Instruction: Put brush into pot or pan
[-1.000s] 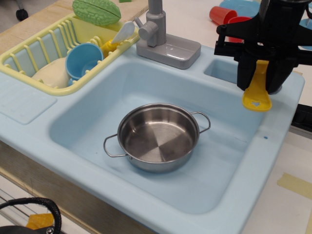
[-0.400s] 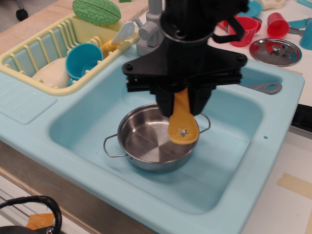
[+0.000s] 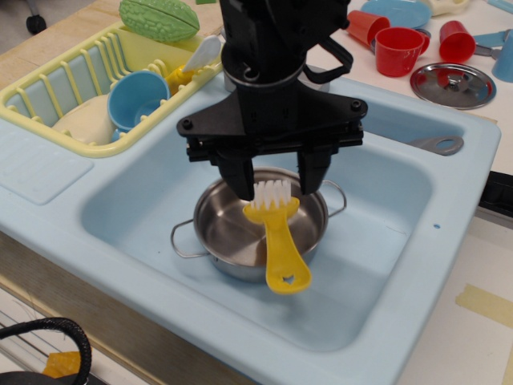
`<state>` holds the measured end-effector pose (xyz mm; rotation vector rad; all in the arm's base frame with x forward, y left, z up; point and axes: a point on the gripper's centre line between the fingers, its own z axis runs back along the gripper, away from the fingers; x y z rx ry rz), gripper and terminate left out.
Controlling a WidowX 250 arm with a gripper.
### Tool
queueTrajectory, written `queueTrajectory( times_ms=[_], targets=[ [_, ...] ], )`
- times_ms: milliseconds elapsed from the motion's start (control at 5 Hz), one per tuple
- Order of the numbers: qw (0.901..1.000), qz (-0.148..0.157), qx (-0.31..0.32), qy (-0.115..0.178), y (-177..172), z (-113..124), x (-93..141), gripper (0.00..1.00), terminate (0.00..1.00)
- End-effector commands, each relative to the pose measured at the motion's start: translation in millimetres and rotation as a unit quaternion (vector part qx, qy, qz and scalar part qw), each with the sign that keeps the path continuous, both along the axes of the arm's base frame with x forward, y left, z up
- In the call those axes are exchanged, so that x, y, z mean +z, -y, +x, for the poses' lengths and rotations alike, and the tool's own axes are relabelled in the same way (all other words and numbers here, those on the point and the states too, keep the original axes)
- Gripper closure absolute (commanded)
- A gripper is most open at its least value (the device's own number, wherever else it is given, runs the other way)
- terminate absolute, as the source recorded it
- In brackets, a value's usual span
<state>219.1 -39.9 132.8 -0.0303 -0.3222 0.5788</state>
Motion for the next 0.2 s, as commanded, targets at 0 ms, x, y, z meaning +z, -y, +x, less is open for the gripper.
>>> queueTrajectory(
  times_ms=[0],
  targets=[
    [1.0, -0.002, 0.002, 0.007, -1.6, 2.4, 4.0, 0.0, 1.0]
  ],
)
